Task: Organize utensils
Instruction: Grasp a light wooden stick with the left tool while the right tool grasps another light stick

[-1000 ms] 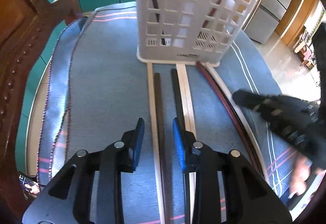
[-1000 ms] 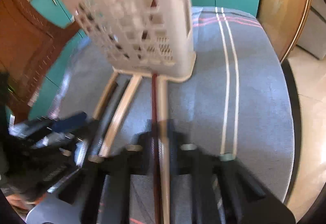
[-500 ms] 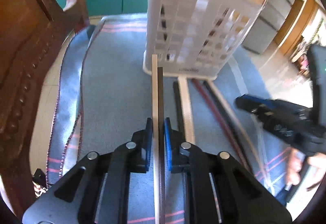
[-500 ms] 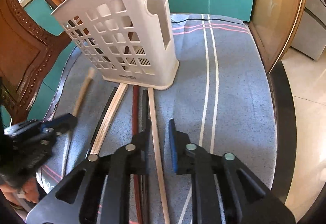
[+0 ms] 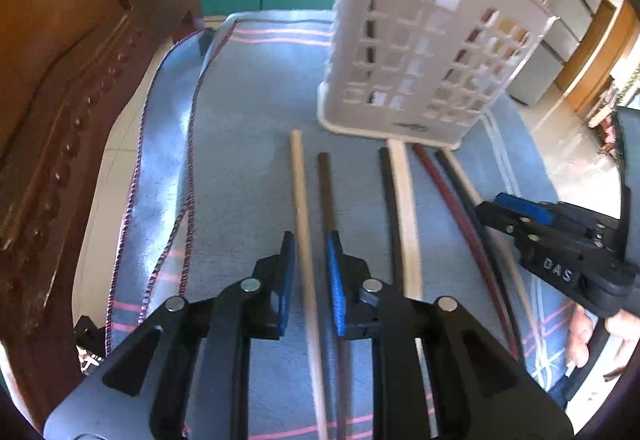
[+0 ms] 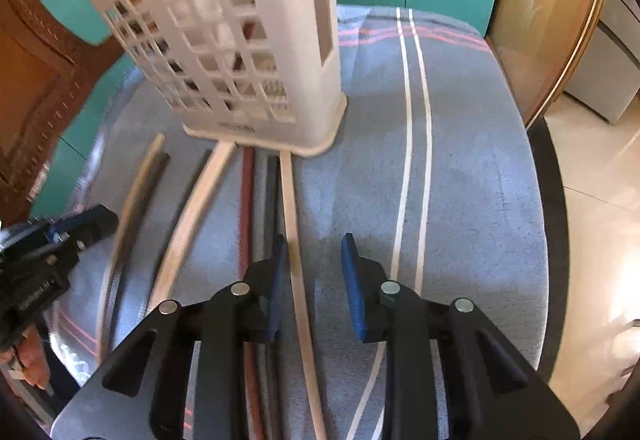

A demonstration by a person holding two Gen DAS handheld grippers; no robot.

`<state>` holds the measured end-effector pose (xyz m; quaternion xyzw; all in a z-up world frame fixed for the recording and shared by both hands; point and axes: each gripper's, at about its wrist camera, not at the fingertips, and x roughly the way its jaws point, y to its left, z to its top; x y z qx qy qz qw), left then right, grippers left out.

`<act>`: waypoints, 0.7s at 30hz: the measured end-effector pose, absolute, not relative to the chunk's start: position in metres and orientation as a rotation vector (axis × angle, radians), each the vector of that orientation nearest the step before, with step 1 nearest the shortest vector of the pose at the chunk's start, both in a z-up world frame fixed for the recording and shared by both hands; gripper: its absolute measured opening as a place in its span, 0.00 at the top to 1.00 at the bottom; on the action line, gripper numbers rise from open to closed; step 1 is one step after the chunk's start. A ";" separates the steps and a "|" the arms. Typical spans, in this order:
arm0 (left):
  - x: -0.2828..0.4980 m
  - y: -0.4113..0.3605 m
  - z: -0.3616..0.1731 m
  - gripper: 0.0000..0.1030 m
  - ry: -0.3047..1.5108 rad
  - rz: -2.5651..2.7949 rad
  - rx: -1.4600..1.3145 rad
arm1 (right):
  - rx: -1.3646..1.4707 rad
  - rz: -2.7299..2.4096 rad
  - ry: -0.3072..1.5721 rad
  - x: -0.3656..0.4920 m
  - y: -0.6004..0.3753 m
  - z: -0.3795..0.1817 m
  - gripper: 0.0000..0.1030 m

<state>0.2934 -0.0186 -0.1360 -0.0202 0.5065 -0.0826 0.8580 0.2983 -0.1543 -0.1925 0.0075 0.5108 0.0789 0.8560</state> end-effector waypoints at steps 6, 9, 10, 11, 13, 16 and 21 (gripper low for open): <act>0.302 -0.018 -0.147 0.83 1.090 -0.129 -0.024 | -0.070 0.145 1.051 0.292 -0.144 -0.193 0.73; 0.304 -0.020 -0.147 0.83 1.081 -0.107 -0.006 | -0.067 0.148 1.052 0.290 -0.140 -0.194 0.73; 0.306 -0.021 -0.147 0.82 1.078 -0.100 0.002 | -0.072 0.148 1.049 0.289 -0.139 -0.194 0.73; 0.307 -0.022 -0.147 0.81 1.075 -0.094 0.009 | -0.081 0.148 1.045 0.288 -0.138 -0.194 0.73; 0.306 -0.025 -0.148 0.75 1.069 -0.089 0.021 | -0.088 0.150 1.040 0.286 -0.140 -0.194 0.72; 0.308 -0.030 -0.148 0.67 1.059 -0.087 0.039 | -0.092 0.154 1.033 0.285 -0.139 -0.195 0.71; 0.311 -0.033 -0.148 0.65 1.048 -0.082 0.035 | -0.090 0.155 1.015 0.284 -0.136 -0.195 0.70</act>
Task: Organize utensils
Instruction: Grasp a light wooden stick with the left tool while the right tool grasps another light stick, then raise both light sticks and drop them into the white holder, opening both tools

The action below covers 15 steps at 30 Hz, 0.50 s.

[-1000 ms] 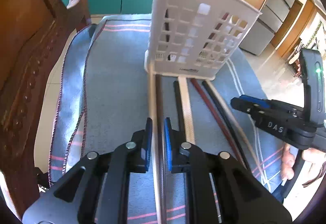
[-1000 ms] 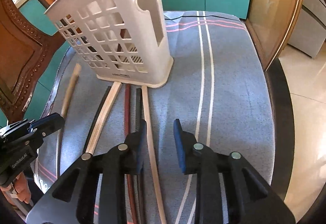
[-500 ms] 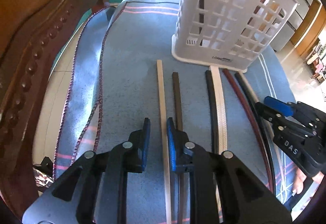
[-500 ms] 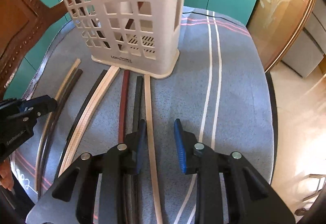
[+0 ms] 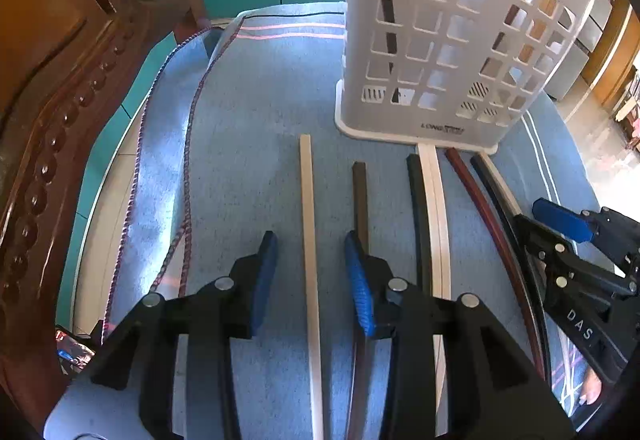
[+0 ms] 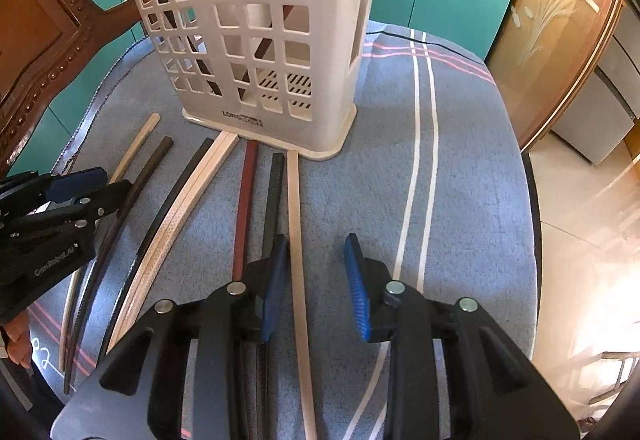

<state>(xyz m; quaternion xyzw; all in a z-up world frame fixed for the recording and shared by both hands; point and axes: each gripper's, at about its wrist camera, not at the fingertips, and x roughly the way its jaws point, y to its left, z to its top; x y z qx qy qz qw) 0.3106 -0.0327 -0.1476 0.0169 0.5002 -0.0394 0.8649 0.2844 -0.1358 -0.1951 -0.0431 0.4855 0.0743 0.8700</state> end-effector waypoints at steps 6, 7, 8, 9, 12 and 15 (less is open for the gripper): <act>0.310 -0.036 -0.146 0.93 1.045 -0.099 0.051 | -0.059 0.197 1.027 0.286 -0.139 -0.191 0.87; 0.310 -0.036 -0.146 0.93 1.044 -0.099 0.048 | -0.059 0.201 1.027 0.285 -0.139 -0.191 0.93; 0.311 -0.034 -0.146 0.93 1.042 -0.098 0.041 | -0.061 0.201 1.024 0.285 -0.138 -0.190 0.93; 0.310 -0.034 -0.146 0.93 1.039 -0.096 0.038 | -0.057 0.205 1.023 0.285 -0.138 -0.188 0.94; 0.303 -0.032 -0.135 0.93 0.992 -0.090 0.046 | -0.031 0.232 1.002 0.281 -0.141 -0.178 0.94; 0.290 -0.031 -0.117 0.94 0.931 -0.102 0.048 | -0.010 0.277 0.954 0.269 -0.147 -0.158 0.94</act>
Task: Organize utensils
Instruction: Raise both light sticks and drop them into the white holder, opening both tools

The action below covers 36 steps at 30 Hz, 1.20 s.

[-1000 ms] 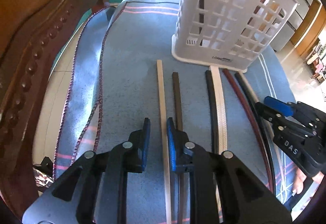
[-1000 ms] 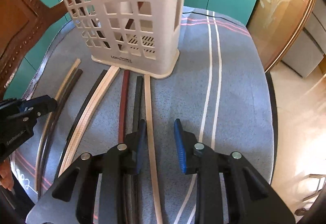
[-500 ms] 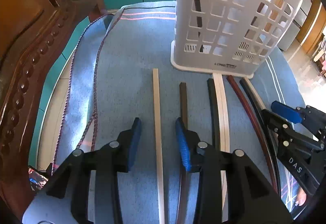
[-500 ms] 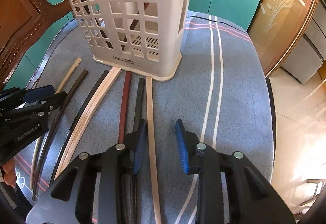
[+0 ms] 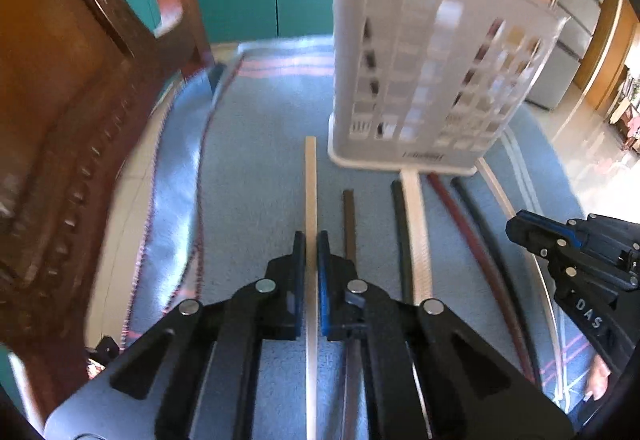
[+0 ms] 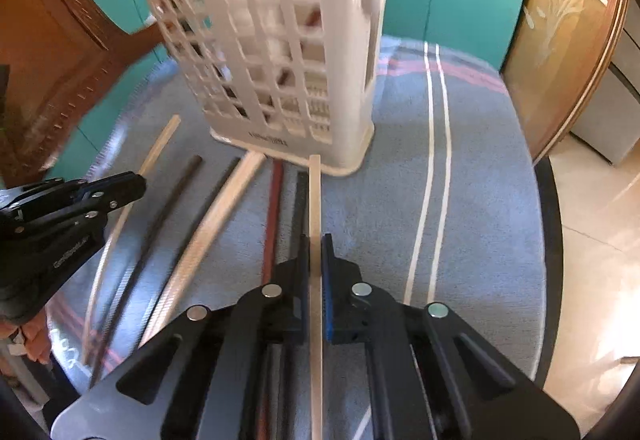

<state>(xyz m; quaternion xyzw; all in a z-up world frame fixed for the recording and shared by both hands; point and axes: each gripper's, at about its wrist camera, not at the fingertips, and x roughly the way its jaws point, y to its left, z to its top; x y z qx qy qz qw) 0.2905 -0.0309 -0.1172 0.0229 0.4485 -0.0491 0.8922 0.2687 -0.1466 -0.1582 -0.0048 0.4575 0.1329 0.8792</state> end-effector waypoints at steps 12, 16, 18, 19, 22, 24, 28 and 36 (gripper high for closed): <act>0.214 -0.023 0.014 0.94 0.593 -0.246 -0.028 | 0.214 0.453 0.588 0.196 -0.211 -0.030 0.94; 0.204 -0.018 0.063 0.94 0.470 -0.301 -0.076 | 0.302 0.500 0.460 0.197 -0.222 0.018 0.94; 0.207 -0.016 0.084 0.94 0.414 -0.312 -0.102 | 0.320 0.502 0.417 0.200 -0.223 0.031 0.94; 0.211 -0.015 0.099 0.94 0.374 -0.302 -0.121 | 0.328 0.493 0.388 0.200 -0.222 0.040 0.94; 0.225 -0.008 0.119 0.94 0.280 -0.283 -0.181 | 0.377 0.450 0.252 0.209 -0.228 0.065 0.94; 0.233 -0.003 0.127 0.94 0.217 -0.248 -0.234 | 0.389 0.370 0.180 0.218 -0.231 0.072 0.94; 0.270 -0.006 0.107 0.94 0.211 -0.165 -0.242 | 0.366 0.202 0.116 0.233 -0.226 0.062 0.94; 0.319 -0.024 0.050 0.94 0.361 -0.095 -0.170 | 0.360 0.198 0.251 0.279 -0.218 0.012 0.94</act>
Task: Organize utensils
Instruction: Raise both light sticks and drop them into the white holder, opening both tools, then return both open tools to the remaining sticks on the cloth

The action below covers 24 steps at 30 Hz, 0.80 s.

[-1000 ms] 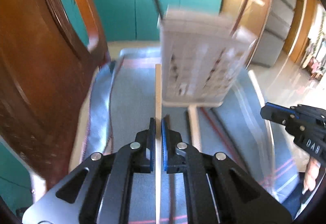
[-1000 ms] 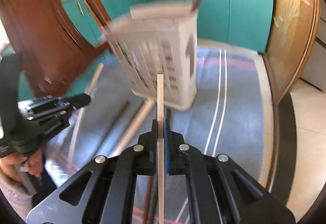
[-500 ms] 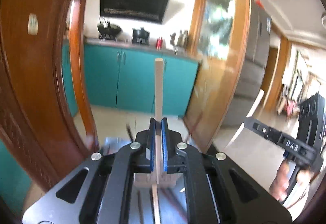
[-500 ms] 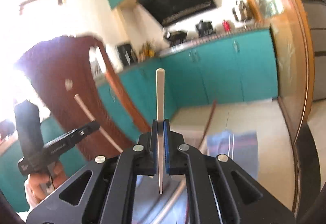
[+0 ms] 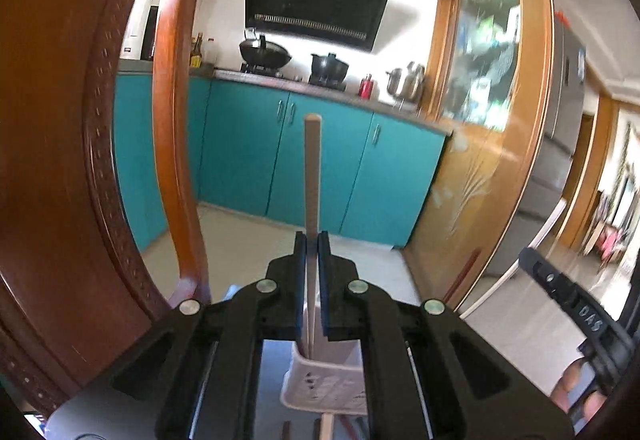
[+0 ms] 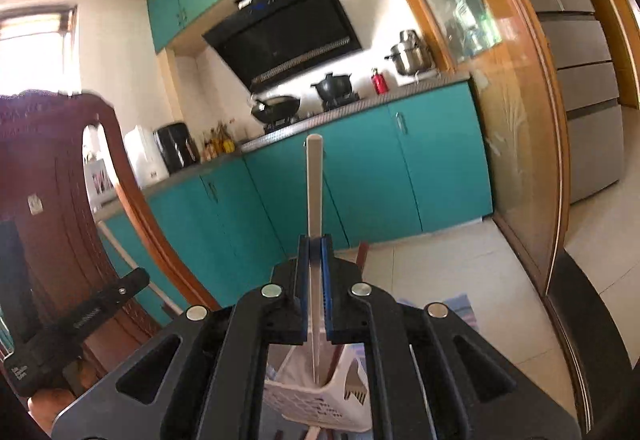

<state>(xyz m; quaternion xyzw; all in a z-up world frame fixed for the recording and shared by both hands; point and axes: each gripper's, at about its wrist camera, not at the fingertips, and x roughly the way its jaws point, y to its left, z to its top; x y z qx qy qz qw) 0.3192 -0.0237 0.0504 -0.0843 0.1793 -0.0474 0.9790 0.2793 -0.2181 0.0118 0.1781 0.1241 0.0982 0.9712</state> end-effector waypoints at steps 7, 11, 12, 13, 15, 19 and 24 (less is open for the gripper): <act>0.323 -0.031 0.020 0.93 0.444 -0.103 -0.166 | 0.296 0.209 0.304 0.277 -0.195 -0.012 0.93; 0.309 -0.030 0.021 0.93 0.415 -0.111 -0.156 | 0.280 0.206 0.300 0.268 -0.198 -0.011 0.77; 0.301 -0.029 0.023 0.91 0.401 -0.113 -0.152 | 0.279 0.200 0.288 0.262 -0.202 -0.010 0.73; 0.293 -0.027 0.025 0.87 0.387 -0.122 -0.149 | 0.285 0.196 0.276 0.259 -0.206 -0.009 0.66; 0.278 -0.023 0.029 0.80 0.348 -0.150 -0.140 | 0.319 0.188 0.252 0.247 -0.217 -0.012 0.60; 0.246 -0.014 0.027 0.78 0.297 -0.178 -0.110 | 0.402 0.144 0.257 0.231 -0.247 -0.030 0.59; 0.247 -0.011 -0.020 0.78 0.528 -0.182 -0.080 | 0.257 0.116 0.594 0.260 -0.226 -0.084 0.59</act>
